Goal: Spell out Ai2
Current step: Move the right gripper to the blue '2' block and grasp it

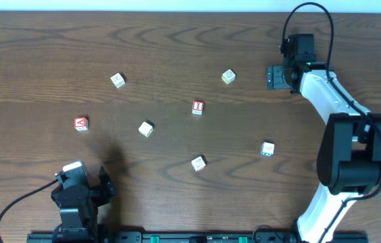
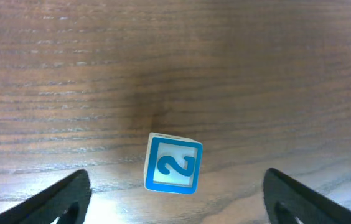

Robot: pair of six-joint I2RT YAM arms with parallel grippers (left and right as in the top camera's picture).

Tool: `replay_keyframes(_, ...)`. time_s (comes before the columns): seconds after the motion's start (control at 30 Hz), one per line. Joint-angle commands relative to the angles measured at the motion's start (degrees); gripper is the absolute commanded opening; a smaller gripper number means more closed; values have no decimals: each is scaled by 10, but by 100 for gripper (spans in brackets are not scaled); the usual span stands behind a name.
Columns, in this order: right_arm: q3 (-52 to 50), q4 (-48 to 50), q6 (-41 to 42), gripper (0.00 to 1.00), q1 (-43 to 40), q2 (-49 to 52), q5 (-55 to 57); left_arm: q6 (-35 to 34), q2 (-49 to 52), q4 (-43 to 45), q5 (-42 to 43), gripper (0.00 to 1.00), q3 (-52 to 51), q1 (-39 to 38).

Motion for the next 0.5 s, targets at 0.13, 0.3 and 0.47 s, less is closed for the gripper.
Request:
replay_keyframes(0.13,0,12,62,82,-1,32,-13,8,-3,-23,-2,95,-14,1)
replay_keyframes(0.3,0,27,118,74,-10,41,-35,8,-3,-23,-2,95,-14,1)
replay_keyframes(0.47,0,27,130,68,-16,54,-52,8,-3,-23,-2,95,-14,1)
